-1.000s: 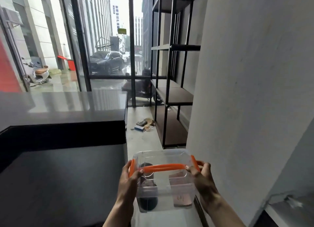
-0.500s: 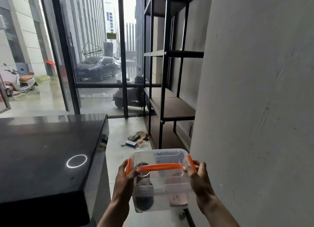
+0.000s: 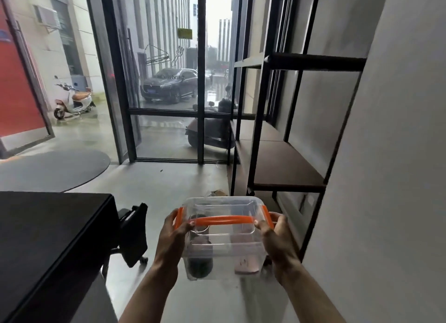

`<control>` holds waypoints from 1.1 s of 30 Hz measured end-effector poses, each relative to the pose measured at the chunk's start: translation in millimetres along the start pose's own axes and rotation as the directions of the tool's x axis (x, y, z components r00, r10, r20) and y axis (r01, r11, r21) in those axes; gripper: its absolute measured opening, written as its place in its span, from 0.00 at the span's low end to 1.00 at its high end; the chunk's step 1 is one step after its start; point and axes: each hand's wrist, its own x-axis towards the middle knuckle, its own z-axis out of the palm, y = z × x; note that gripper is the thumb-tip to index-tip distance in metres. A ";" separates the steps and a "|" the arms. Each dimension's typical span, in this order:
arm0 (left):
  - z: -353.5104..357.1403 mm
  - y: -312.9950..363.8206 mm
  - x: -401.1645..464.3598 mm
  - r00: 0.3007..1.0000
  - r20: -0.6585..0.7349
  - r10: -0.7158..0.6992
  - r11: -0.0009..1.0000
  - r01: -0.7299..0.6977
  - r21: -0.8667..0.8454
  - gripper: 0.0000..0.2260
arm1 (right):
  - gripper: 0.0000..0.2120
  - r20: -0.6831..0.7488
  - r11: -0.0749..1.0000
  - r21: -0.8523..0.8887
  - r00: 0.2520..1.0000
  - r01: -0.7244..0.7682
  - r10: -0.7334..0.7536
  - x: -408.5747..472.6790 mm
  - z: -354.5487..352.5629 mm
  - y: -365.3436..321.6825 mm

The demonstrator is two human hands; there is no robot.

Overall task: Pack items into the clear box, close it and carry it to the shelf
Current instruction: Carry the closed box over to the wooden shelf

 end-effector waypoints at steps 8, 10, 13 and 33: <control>25.9 -17.0 208.7 0.999 -0.044 -0.005 1.000 0.003 -0.031 0.31 | 0.17 0.078 0.997 -0.071 0.997 0.023 -0.017 211.4 81.0 3.4; 27.0 -16.9 270.2 0.998 -0.054 -0.012 0.999 0.010 -0.034 0.35 | 0.18 0.094 0.995 -0.103 0.996 0.019 -0.009 267.1 110.1 -2.4; 28.8 -1.3 367.1 0.998 -0.055 0.000 0.999 -0.003 -0.043 0.35 | 0.24 0.077 0.988 -0.151 0.997 0.042 -0.030 352.9 162.1 -21.7; 93.5 13.6 909.4 0.994 -0.109 0.015 1.000 -0.013 0.019 0.25 | 0.16 0.091 0.984 -0.159 0.993 0.084 -0.070 861.4 365.4 -56.5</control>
